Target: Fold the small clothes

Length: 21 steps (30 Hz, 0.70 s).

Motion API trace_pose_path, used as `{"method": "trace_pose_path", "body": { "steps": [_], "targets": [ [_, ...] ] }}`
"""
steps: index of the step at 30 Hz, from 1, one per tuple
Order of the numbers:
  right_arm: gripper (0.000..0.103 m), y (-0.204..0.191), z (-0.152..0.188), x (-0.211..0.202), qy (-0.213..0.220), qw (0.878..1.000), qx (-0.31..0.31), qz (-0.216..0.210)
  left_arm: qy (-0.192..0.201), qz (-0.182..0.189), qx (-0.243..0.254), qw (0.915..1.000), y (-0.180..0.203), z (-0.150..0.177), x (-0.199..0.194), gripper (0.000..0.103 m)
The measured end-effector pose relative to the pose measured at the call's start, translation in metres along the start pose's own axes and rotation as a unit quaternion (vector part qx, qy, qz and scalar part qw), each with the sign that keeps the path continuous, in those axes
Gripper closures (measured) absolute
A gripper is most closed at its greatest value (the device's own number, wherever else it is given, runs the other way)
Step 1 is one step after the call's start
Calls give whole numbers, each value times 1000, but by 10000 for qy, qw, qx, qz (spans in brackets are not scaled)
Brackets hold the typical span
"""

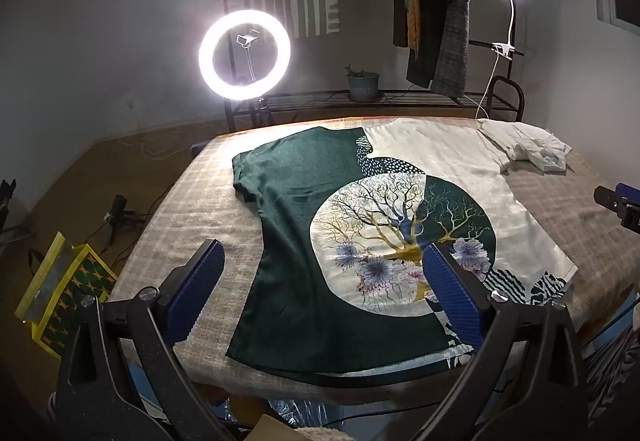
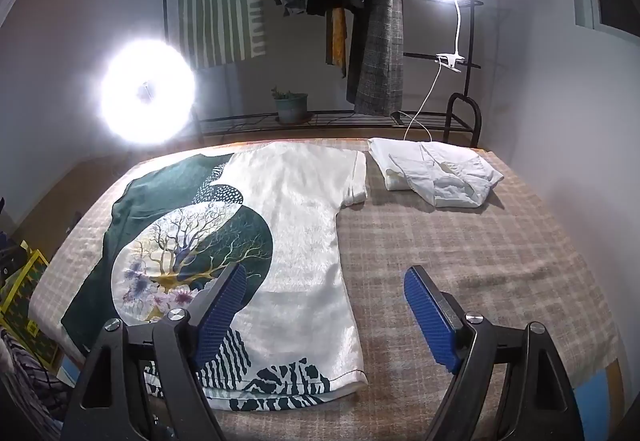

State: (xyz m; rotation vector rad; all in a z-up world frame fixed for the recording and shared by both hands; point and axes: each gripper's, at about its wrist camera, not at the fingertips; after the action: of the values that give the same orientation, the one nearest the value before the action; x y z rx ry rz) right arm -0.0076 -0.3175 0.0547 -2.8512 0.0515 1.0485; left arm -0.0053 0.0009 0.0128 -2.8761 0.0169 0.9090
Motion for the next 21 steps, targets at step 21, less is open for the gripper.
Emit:
{"method": "trace_pose_path", "body": {
  "steps": [21],
  "targets": [
    [19,1,0,-2,18,10000,44,-9,34,8,-6,10000,1,-4,-4,2]
  ]
}}
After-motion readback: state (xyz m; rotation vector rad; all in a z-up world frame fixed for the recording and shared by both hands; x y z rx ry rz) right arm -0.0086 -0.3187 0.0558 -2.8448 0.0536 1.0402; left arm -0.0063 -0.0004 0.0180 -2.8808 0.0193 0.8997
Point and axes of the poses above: each gripper's, at about its wrist camera, not at the fingertips, and x roughly the way its jaws point, y to its right, z to its underside, and after that the axes turned 4 degrees about x, right-handed
